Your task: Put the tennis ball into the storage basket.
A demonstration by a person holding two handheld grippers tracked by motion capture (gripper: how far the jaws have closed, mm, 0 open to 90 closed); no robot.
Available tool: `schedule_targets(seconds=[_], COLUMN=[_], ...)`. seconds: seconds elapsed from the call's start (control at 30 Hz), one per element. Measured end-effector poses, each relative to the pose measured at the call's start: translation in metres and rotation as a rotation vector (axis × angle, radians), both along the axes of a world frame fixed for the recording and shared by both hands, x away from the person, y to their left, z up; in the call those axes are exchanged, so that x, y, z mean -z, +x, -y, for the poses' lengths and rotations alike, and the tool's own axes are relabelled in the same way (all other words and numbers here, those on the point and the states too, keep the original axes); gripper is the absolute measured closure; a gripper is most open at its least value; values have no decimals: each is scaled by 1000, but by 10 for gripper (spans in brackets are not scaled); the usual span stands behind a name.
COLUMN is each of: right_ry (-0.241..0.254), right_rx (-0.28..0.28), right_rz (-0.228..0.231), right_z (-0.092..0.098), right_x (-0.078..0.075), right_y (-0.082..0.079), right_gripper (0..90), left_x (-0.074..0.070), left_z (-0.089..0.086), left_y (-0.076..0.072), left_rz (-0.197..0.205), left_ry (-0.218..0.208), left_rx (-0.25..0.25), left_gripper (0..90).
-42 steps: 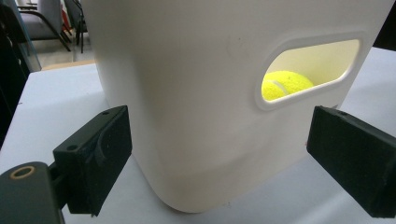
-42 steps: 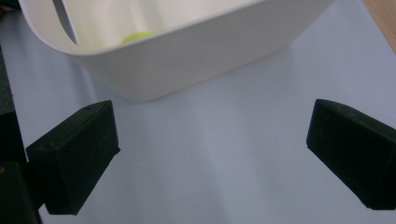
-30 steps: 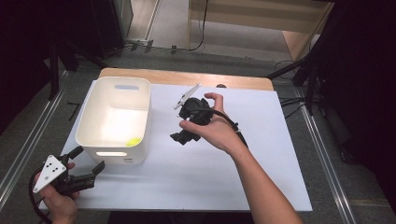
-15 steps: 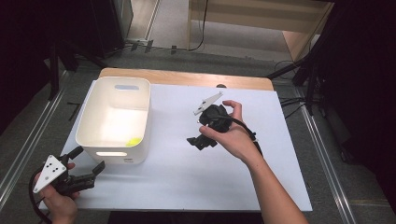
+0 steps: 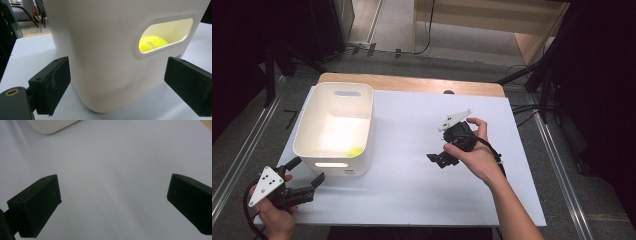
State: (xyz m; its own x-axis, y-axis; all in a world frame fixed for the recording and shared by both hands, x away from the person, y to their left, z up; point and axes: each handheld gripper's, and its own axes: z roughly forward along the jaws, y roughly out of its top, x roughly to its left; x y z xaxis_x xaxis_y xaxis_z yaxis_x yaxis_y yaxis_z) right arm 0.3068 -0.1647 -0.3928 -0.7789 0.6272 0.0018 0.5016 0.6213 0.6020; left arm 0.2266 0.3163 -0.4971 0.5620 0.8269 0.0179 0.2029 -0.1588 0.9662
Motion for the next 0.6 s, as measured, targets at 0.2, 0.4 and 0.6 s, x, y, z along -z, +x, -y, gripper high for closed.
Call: schedule_targets(seconds=[0.2,0.4,0.6], right_ry=[23,51,83], right_rx=[12,49,75], right_rz=[3,24,53], right_z=[15,31,47], right_x=[9,15,20], right_y=[-7,-15,-22], right_gripper=[0,0,0], left_x=[0,0,0], left_z=[0,0,0], left_y=[0,-1,-1], left_rz=[1,-1,-1], left_ry=[3,3,4], left_rx=[-1,-2,-3], left_gripper=[73,72,73])
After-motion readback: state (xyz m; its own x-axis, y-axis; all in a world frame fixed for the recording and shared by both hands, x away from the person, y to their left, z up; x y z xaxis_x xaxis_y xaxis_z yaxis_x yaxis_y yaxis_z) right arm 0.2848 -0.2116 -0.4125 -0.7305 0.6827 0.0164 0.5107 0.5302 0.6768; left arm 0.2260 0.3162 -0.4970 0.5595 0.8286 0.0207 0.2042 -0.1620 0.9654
